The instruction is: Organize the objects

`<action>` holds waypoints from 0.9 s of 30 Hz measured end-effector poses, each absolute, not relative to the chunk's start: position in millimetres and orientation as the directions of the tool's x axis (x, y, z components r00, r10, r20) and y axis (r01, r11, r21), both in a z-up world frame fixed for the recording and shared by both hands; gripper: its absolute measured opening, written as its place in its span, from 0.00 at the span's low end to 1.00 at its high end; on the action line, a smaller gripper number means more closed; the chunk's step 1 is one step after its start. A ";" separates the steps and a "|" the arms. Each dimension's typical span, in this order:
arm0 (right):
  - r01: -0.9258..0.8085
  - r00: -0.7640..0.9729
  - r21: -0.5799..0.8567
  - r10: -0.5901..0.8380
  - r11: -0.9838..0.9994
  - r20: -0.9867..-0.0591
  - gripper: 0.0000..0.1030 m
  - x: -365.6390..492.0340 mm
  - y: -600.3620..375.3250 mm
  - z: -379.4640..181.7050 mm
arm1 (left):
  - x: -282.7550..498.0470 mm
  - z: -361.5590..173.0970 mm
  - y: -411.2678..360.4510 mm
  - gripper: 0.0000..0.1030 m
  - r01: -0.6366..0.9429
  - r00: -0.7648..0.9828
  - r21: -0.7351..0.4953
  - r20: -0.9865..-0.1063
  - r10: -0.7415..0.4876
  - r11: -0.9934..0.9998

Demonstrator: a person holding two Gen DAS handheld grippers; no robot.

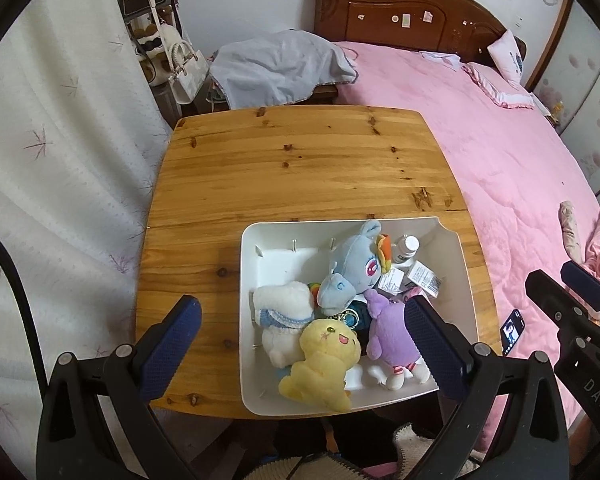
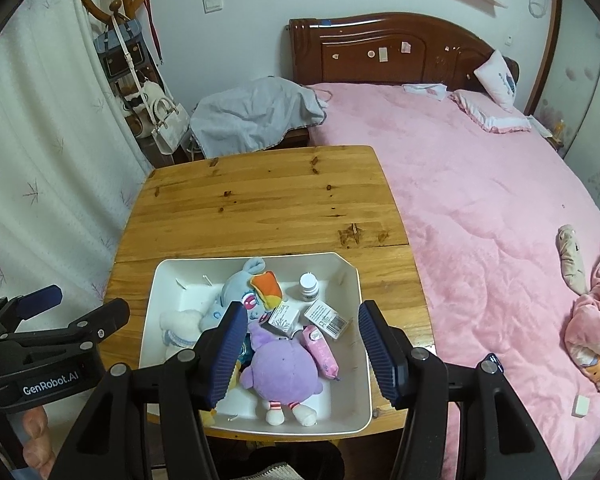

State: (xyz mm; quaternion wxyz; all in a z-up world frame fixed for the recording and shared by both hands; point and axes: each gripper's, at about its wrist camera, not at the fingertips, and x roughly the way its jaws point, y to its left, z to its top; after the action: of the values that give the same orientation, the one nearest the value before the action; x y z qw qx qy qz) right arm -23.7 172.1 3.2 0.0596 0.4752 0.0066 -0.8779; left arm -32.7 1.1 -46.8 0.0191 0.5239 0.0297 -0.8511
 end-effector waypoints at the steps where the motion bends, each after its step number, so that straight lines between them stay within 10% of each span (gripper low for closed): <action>1: 0.112 -0.543 0.045 -0.099 -0.993 -0.834 0.57 -23.1 172.3 3.3 | -32.1 -46.3 1.3 0.98 0.066 -0.451 -0.029 -0.893 -0.004 -0.997; 27: 0.127 -0.548 0.023 -0.089 -0.992 -0.832 0.57 -23.3 170.5 4.8 | -26.4 -42.4 4.6 0.98 0.076 -0.469 -0.009 -0.883 -0.028 -0.997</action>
State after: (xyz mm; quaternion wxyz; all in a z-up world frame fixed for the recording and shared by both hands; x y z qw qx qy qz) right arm -23.3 170.5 4.8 0.0616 0.4715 0.0200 -0.8795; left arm -26.4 4.6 -42.4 0.0302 0.5144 0.0232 -0.8567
